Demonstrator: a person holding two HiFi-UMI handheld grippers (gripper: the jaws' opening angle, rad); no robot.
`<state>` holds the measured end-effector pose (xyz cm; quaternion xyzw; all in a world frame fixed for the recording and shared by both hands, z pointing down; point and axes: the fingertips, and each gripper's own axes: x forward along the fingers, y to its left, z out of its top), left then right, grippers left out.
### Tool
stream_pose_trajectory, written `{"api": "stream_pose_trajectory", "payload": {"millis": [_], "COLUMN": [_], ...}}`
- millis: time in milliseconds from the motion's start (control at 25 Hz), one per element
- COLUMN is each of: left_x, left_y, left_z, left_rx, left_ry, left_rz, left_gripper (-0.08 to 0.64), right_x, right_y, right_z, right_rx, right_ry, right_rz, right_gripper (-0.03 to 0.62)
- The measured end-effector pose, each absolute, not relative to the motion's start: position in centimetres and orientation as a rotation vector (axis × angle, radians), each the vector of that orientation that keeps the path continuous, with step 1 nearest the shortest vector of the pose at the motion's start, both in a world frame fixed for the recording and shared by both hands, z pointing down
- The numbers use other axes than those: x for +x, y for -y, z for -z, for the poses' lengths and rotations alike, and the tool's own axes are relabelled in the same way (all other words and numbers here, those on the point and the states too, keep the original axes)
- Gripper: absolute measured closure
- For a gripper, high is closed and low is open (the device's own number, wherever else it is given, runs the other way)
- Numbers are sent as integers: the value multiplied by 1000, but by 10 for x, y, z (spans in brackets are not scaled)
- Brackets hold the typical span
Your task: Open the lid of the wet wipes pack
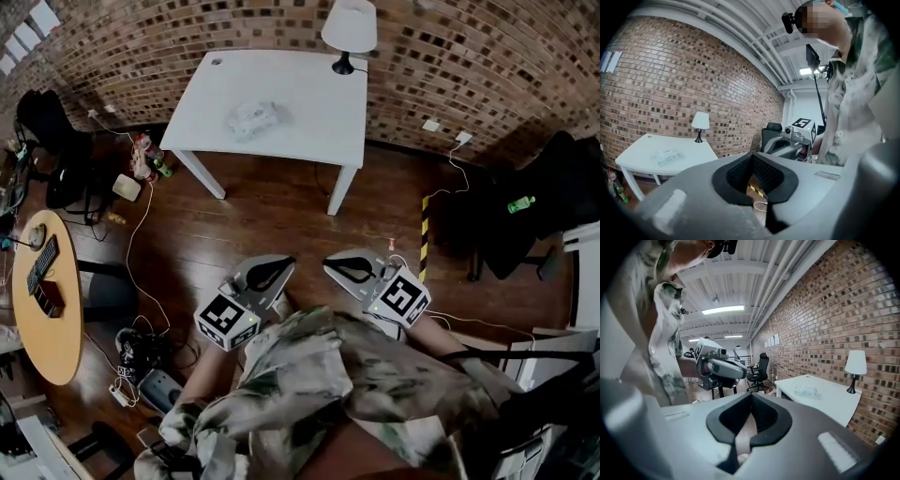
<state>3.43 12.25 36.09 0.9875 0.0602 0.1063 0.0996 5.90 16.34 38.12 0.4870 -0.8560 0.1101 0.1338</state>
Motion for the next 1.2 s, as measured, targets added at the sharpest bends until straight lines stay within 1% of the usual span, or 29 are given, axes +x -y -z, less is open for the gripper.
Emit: {"api": "stream_pose_trajectory", "payload": {"millis": [160,280,640,760,960,1200], "left_x": [48,45,1,-22,-93,-162], "left_y": [-199,-241,-310,-324,-331,-350], "left_z": [-356,-356,-340,-335,-326,-318], "left_rx": [2919,2914,2914,2936,2942,2940], "left_ry": [-144,-104,-115,-154,-176,-282], "left_rz": [-325,-336,-390,-380,-334,-311], "left_gripper": [558,558,558,558,558,558], "right_x": [71,73,37,10,-53,-137], "right_y": [-240,-284,-340,-350,-347,-355], "right_z": [-387,-400,-392,-389,-372,-370], "right_rx": [1388,1351,1400,1422,1473,1494], "right_ry": [2506,2513,2517,2512,2510,2522], "right_rz": [-287,-285,-293,-264,-192,-225], "right_gripper": [591,591,591,590,589,589]}}
